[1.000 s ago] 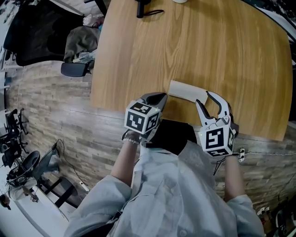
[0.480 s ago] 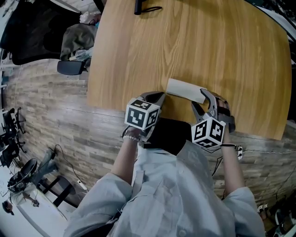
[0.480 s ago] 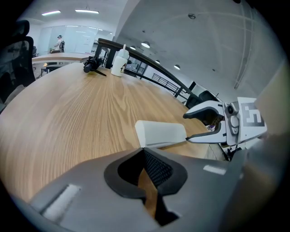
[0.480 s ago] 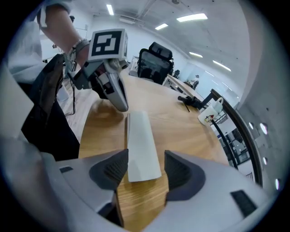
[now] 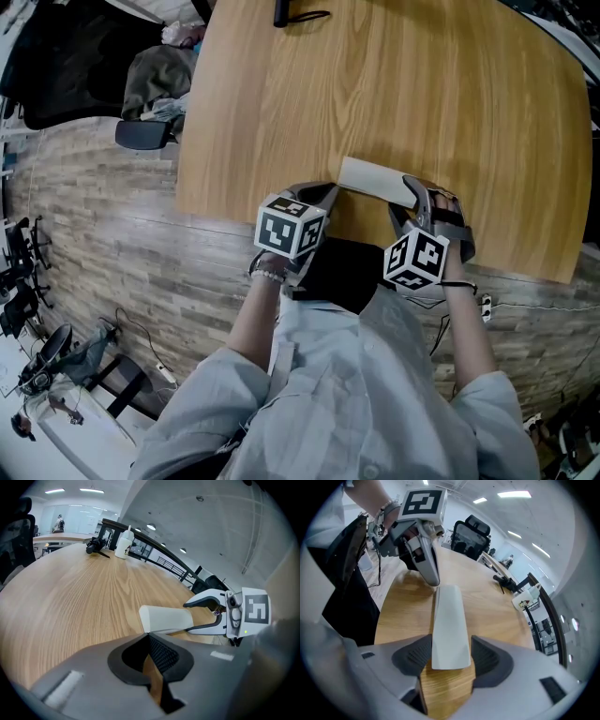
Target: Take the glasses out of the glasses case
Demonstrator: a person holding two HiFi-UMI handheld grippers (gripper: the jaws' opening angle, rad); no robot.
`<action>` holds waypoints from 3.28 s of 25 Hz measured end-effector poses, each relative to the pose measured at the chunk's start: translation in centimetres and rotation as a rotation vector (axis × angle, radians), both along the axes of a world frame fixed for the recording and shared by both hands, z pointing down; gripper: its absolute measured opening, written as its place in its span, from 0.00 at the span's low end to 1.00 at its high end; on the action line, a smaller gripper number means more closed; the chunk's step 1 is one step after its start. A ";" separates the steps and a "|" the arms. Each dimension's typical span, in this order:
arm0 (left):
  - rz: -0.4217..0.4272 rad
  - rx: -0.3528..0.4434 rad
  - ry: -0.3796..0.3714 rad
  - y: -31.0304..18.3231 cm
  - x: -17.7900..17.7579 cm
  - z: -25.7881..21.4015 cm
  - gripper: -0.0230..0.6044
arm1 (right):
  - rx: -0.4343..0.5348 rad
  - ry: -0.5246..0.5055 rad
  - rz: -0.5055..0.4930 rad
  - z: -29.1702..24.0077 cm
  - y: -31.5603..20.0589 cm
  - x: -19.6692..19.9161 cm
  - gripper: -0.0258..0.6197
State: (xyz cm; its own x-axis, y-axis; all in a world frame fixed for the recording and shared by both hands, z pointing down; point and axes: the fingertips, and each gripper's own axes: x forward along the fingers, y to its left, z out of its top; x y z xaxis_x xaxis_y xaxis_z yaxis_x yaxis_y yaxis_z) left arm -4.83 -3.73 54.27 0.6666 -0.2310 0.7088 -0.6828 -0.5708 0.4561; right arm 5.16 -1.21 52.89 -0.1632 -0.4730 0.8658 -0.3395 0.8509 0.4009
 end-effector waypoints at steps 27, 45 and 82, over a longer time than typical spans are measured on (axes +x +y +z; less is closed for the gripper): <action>-0.009 -0.025 -0.012 0.1 0.3 0.1 0.04 | -0.142 -0.043 -0.056 0.1 0.1 0.3 0.40; 0.004 -0.028 -0.018 0.0 0.3 0.2 0.04 | -0.264 -0.124 -0.077 -1.8 -0.5 0.3 0.34; 0.044 -0.016 -0.064 0.1 0.1 0.8 0.04 | -0.011 -0.154 0.074 -3.5 -7.9 3.2 0.06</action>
State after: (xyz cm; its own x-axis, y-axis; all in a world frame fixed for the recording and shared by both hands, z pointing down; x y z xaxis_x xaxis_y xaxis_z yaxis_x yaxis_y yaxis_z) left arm -4.77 -3.62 55.02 0.6293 -0.1910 0.7533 -0.6852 -0.5937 0.4219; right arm 8.40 -9.12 49.37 -0.2598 -0.4795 0.8382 -0.4582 0.8253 0.3301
